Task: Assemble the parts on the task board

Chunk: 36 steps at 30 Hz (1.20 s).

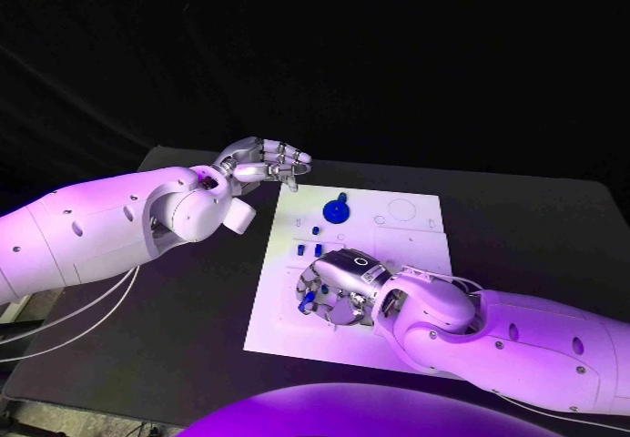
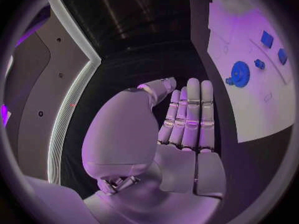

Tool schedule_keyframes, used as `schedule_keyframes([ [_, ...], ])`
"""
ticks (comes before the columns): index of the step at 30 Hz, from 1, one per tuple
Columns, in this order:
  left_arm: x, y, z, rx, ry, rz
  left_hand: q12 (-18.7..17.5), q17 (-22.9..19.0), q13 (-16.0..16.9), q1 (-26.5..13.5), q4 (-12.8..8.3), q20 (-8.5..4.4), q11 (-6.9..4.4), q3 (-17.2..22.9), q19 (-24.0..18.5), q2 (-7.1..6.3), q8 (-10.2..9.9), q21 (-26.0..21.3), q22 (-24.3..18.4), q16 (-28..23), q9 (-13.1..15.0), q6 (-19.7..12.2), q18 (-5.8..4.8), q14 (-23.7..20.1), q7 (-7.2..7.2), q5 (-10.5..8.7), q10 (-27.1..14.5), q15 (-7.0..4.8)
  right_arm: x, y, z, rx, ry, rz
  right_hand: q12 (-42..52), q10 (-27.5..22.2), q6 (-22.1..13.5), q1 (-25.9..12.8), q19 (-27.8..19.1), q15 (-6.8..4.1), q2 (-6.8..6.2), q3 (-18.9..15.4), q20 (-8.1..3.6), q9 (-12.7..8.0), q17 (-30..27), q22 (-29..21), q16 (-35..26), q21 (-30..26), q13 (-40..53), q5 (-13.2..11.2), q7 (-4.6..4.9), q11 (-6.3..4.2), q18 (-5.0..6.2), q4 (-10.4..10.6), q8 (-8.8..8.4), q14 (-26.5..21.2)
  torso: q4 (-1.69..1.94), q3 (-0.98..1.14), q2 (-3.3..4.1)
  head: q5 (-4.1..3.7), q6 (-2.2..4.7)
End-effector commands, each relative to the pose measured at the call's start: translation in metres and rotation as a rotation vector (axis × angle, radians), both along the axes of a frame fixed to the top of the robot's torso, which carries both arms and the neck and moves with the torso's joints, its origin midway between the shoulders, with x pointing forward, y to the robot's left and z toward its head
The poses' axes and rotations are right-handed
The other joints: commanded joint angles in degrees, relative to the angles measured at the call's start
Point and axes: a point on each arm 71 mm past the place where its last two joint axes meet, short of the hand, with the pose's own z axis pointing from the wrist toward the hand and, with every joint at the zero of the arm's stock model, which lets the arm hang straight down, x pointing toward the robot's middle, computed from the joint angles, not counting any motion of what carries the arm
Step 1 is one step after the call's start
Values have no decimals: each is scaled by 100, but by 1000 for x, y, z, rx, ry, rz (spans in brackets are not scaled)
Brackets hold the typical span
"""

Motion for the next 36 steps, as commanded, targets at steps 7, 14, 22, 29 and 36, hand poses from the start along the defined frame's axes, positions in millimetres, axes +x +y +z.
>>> schedule_keyframes([
  [7, -1, -2, 1, -6, -3, -18, 16, -5, 5, 3, -34, 1, 4, -15, -17, 41, 7, -34, -8, -19, -7, -31, 71, -24, 186, 24, -40, 8, -2, 0, -5, -77, -7, 20, 15, 353, -6, -17, -24, -34, 57, 214, -5, 18, -13, 720, 10, -30, 14, 26, 21, -329, -64, -272, 30, 266, 3, -3, -2, 12, -8],
  [14, -1, -1, 1, -5, -3, -17, 16, -5, 5, 3, -34, 1, 4, -15, -17, 41, 7, -34, -8, -19, -7, -31, 71, -24, 186, 24, -40, 8, 0, -2, -6, -107, -17, 10, 15, 353, -6, -17, -24, -34, 57, 214, -5, 18, -13, 720, 10, -30, 14, 26, 21, -329, -64, -272, 30, 266, 2, -6, 0, 17, -9],
  [22, -1, -1, 1, -5, -1, -19, 17, -6, 5, 1, -35, 2, 5, -16, -18, 42, 7, -34, -8, -19, -8, -34, 71, -25, 187, 25, -44, 9, -1, 0, -6, -118, -25, 13, 11, 351, -14, -36, -30, -32, 57, 210, -3, 26, -25, 716, 6, -52, 16, 29, 24, -326, -60, -290, 35, 264, 4, -3, 1, 16, -7],
  [29, -1, -1, 1, -5, 0, -19, 18, -7, 5, -1, -36, 3, 6, -18, -19, 43, 8, -35, -8, -20, -9, -37, 71, -26, 188, 25, -47, 10, -3, 6, -7, -109, -8, 34, -25, 258, -395, -419, -44, 27, -185, -67, 45, -26, -20, 712, 13, -107, 57, 338, 102, -265, -60, -330, -150, 265, 0, -9, -3, 9, 0],
  [36, -1, -1, 1, -4, 0, -20, 18, -7, 5, -1, -36, 3, 6, -18, -19, 43, 8, -35, -8, -20, -9, -37, 71, -26, 188, 25, -47, 10, -3, 7, -7, -84, 2, 33, -31, 211, -740, -699, -20, 37, -383, -339, 67, -120, -31, 720, 15, -90, 109, 281, 97, -254, -63, -241, -377, 261, 3, -7, -3, 2, 1],
])
